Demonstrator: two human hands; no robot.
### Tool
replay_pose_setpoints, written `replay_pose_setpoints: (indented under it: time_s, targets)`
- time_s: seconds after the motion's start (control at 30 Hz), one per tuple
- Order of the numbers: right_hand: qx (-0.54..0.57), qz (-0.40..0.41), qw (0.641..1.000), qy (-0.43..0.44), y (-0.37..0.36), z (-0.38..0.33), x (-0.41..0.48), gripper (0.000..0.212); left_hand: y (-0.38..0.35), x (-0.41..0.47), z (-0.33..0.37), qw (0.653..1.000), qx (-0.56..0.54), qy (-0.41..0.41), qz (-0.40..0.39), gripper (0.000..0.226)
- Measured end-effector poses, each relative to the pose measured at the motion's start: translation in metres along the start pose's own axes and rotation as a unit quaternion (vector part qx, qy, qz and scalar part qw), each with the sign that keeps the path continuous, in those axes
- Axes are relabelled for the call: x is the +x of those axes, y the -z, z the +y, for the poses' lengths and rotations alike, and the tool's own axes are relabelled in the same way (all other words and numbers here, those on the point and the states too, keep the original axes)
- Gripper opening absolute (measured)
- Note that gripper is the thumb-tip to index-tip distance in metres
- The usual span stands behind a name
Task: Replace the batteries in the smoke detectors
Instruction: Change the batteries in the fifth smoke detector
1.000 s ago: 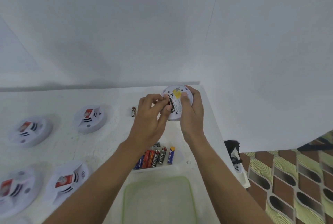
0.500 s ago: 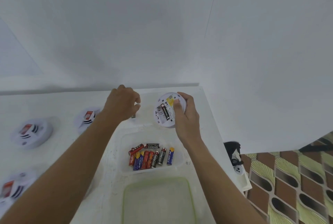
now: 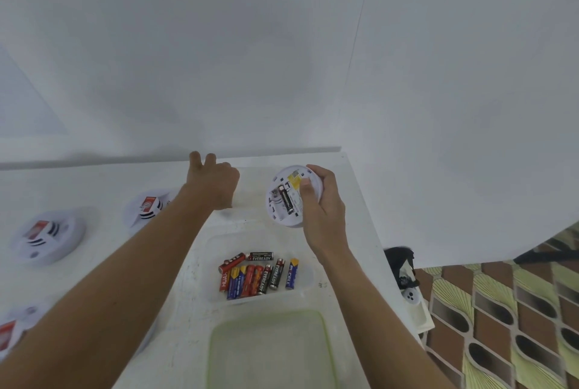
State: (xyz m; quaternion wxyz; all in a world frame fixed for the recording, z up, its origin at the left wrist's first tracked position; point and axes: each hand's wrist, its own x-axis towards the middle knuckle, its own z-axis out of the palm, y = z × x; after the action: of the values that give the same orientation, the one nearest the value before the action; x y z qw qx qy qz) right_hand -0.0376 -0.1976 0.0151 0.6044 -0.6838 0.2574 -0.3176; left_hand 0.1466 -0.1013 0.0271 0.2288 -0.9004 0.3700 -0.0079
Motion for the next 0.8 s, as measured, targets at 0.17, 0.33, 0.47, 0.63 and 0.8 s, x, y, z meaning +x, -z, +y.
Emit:
replay_pose_setpoints:
  time_s: [0.17,0.33,0.47,0.63,0.8]
  targets:
    - [0.011,0.001,1.000,-0.004,0.001,-0.003,-0.001,0.018,-0.007,0.002,-0.007,0.990,-0.134,0.030,0.042,0.020]
    - [0.012,0.011,1.000,-0.009,0.000,-0.001,-0.003,0.018,0.003,-0.015,-0.003,0.901,-0.408,0.030,0.147,0.017]
    - [0.019,0.020,1.000,-0.013,-0.001,-0.001,-0.005,0.019,0.020,-0.049,0.015,0.724,-0.620,0.020,0.300,0.022]
    - [0.030,0.022,0.999,-0.002,-0.002,-0.005,-0.012,0.020,0.023,-0.084,0.035,0.666,-0.662,-0.043,0.341,0.020]
    - [0.037,0.032,0.999,0.012,-0.001,-0.009,-0.015,0.018,0.010,-0.108,0.050,0.677,-0.667,-0.079,0.301,0.020]
